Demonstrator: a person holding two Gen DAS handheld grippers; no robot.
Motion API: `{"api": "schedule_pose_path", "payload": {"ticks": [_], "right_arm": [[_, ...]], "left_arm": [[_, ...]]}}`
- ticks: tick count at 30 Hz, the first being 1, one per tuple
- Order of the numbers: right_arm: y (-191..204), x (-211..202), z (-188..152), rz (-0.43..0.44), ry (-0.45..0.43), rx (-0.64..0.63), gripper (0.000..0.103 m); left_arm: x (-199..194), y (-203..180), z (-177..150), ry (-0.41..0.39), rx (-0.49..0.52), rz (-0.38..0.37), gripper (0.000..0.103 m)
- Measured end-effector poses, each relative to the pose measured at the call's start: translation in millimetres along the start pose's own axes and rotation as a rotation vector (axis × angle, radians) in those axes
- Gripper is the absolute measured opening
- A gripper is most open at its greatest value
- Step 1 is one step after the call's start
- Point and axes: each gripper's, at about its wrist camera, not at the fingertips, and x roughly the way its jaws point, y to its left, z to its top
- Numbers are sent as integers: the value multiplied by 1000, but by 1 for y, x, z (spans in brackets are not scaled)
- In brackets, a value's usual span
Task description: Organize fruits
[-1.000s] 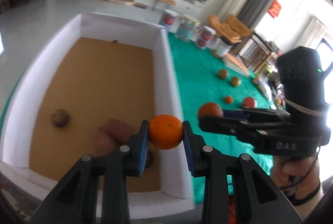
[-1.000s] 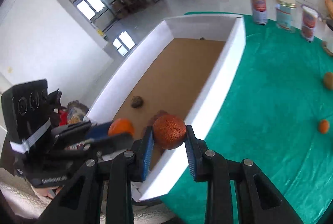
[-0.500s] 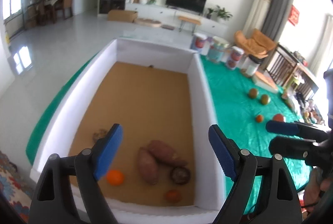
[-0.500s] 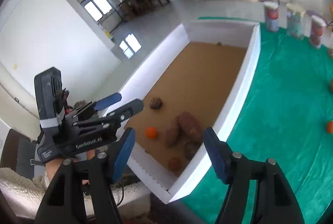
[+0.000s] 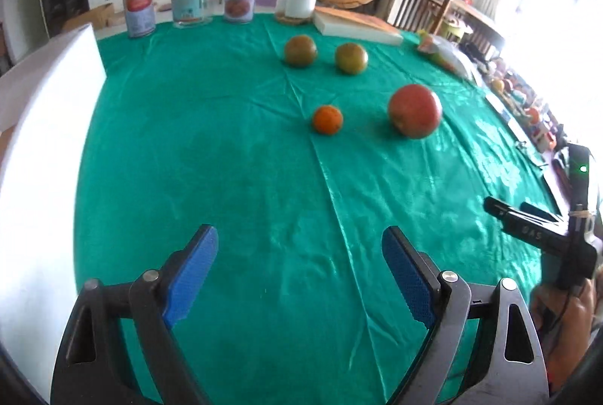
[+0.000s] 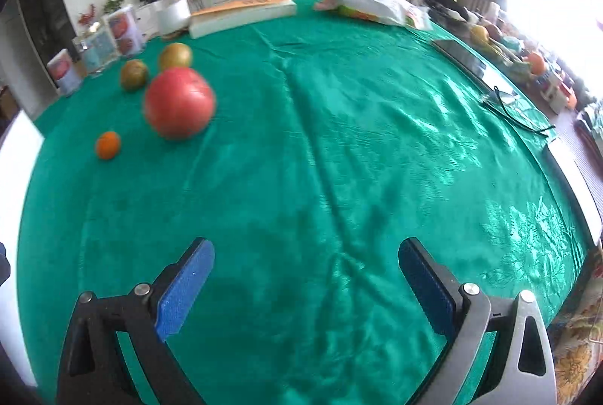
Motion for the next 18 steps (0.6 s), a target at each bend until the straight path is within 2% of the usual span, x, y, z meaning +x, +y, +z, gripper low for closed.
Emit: {"api": "schedule_pose_path", "payload": {"ticks": [3,6,9,13,18], "right_arm": [[-14,21,11,-44,-22,16,98],[-17,37,29,-53,-44,41,103],[-17,54,53,-69,-45,66,103],[-25,70,78,-92,-55,105,103],[-24,72,80,-102,-57,115,103]], "left_arm": [[32,4,6,-15,-37,43,90],[58,7,14,-24,-24,115,90],[68,12,17,-51,-10,169,90],[71,8,19,-43,3,189,93],[73,10,20,-40,3,185,95]]}}
